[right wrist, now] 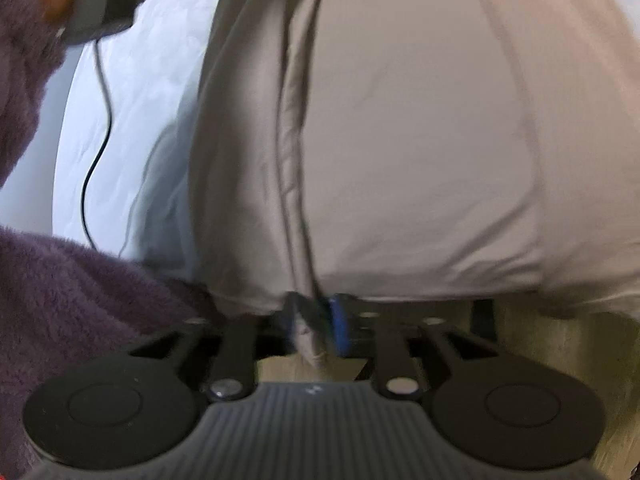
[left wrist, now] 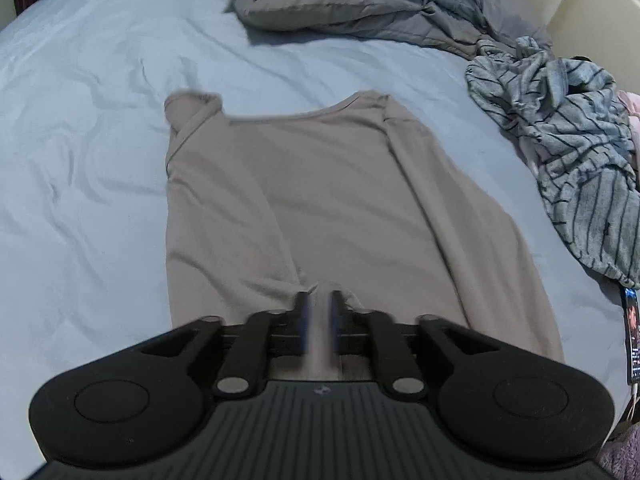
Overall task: Fold clothes
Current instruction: 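Open both grippers and release the folded garment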
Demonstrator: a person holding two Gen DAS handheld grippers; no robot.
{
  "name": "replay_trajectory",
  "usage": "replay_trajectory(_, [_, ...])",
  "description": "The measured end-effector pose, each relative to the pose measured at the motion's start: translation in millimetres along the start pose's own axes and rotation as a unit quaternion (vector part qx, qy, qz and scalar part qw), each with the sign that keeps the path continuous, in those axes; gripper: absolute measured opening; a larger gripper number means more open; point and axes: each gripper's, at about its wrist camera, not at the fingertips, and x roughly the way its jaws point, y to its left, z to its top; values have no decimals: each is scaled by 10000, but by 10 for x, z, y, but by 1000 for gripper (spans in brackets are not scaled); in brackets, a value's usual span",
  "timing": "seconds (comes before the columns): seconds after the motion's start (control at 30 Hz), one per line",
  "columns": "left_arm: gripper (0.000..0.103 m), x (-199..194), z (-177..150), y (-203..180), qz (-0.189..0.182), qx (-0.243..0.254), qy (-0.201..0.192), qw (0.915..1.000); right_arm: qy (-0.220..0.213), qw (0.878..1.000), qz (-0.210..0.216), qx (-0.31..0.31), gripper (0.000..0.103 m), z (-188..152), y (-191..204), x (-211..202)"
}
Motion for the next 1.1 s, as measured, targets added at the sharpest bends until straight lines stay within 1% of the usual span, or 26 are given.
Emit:
replay_trajectory(0.03, [49,-74,4,-37,79,42,-125,9999,-108,9999,-25,-16,46,3,-16,-63])
replay_trajectory(0.07, [53,-144,7,-76,153,87,-229,9996,-219,9997,-46,-41,46,6,-29,-129])
replay_trajectory(0.13, [54,-255,8,-161,237,178,-322,9990,-429,9990,-69,-65,46,12,-60,-262])
replay_trajectory(0.23, [51,-354,46,-293,29,227,-169,9996,-693,9975,-72,-113,46,40,-149,-499])
replay_trajectory(0.33, [51,-396,81,-514,-242,328,-30,9992,-1028,9942,-211,-214,45,78,-278,-766])
replay_trajectory(0.4, [51,-365,98,-709,-334,443,-9,9985,-1297,9900,-470,-289,45,103,-405,-942])
replay_trajectory(0.47, [51,-315,113,-911,-413,545,23,9977,-1565,9835,-853,-307,45,120,-568,-1083])
replay_trajectory(0.57, [51,-149,125,-1227,-466,703,132,9964,-1837,9748,-1246,-196,45,136,-802,-1205])
replay_trajectory(0.67, [51,-4,132,-1513,-323,896,129,9954,-1985,9722,-1241,-102,46,150,-950,-1255])
replay_trajectory(0.8, [51,223,176,-1778,-31,955,95,9954,-2051,9733,-1023,-124,46,192,-988,-1199])
replay_trajectory(0.9, [51,411,241,-1898,17,939,202,9954,-2146,9718,-959,-166,46,217,-956,-1167])
replay_trajectory(1.0, [51,632,278,-2005,354,952,349,9942,-2194,9708,-964,-95,46,277,-999,-1115])
replay_trajectory(1.1, [50,802,277,-2017,409,927,498,9936,-2112,9735,-878,43,46,322,-1068,-1050])
